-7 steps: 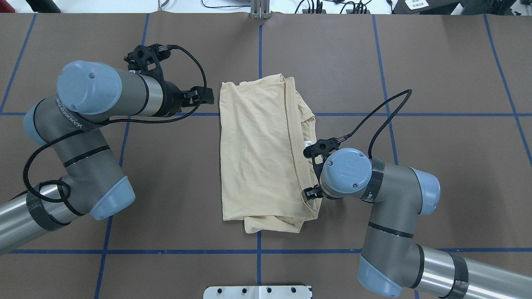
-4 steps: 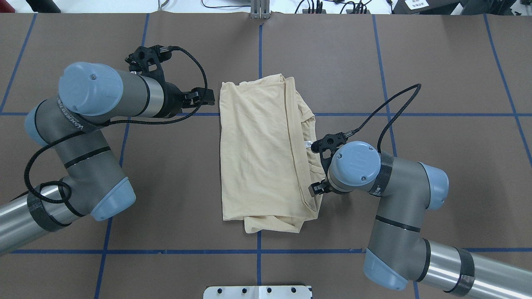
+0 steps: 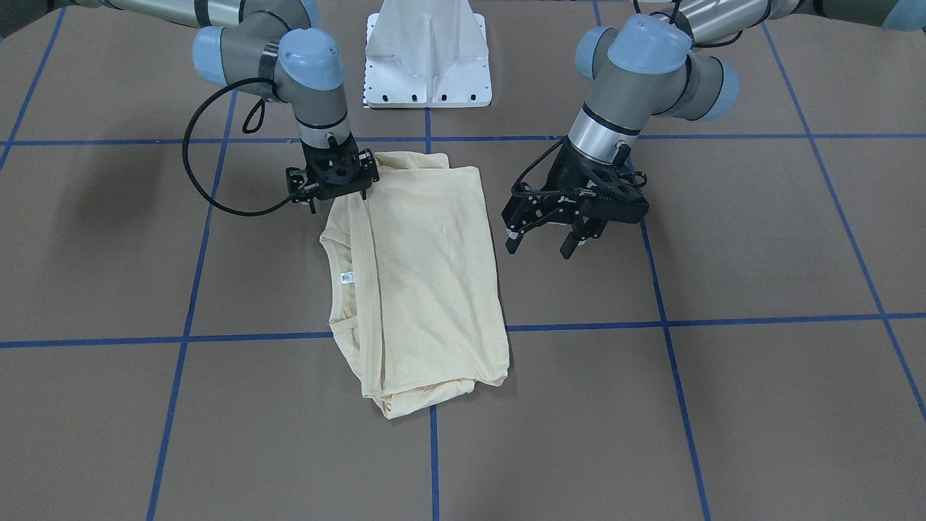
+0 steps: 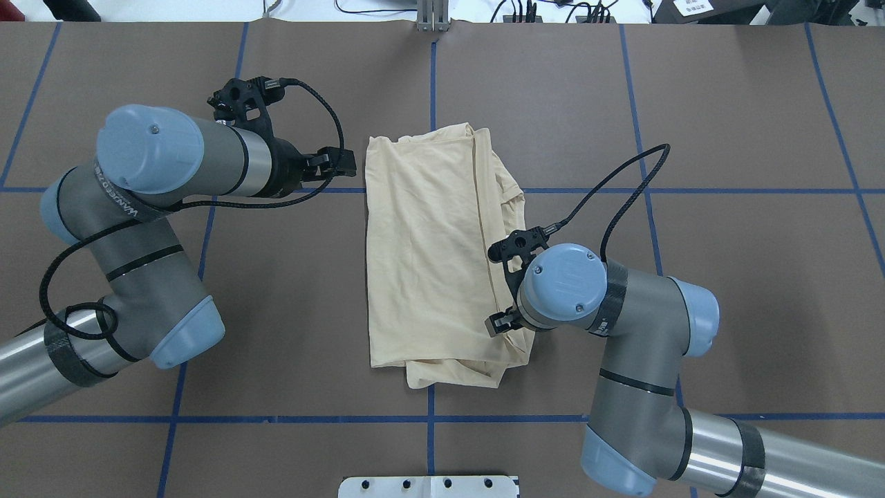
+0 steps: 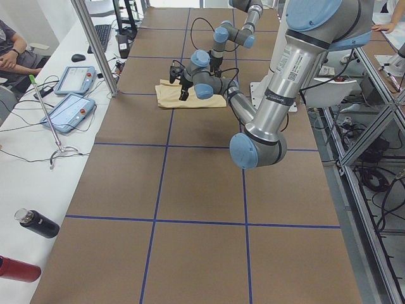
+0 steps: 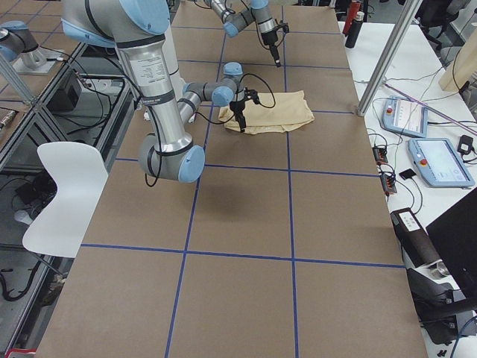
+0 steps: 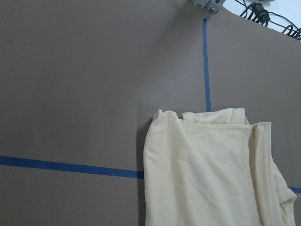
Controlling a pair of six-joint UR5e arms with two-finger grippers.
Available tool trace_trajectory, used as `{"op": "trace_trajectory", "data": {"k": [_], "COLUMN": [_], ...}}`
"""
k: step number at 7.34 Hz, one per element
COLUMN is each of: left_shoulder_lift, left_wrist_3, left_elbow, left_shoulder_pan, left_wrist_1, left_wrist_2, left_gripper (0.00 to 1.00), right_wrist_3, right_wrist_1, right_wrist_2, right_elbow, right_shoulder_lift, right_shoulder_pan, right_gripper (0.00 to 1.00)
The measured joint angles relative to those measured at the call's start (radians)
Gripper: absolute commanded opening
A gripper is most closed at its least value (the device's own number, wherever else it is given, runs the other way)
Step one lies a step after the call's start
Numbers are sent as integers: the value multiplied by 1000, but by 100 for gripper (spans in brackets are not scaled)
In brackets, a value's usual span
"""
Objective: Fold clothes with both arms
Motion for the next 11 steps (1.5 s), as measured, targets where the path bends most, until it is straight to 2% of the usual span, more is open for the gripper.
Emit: {"op": "trace_trajectory", "data": {"k": [4, 11], "left_shoulder_lift": [-1, -4], "left_wrist_3": [0, -3], "left_elbow": [0, -5], "left_shoulder_pan": [0, 1], "left_wrist_1": [0, 1], "left_wrist_2": [-2, 0], "left_gripper": [100, 100], "right_wrist_3": [-1, -3], "right_wrist_1": [32, 26], "right_wrist_2": [-2, 8], "right_elbow": [-16, -26], "right_shoulder_lift": [1, -15], "right_shoulder_pan": [-28, -5], "right_gripper": [99, 99]}}
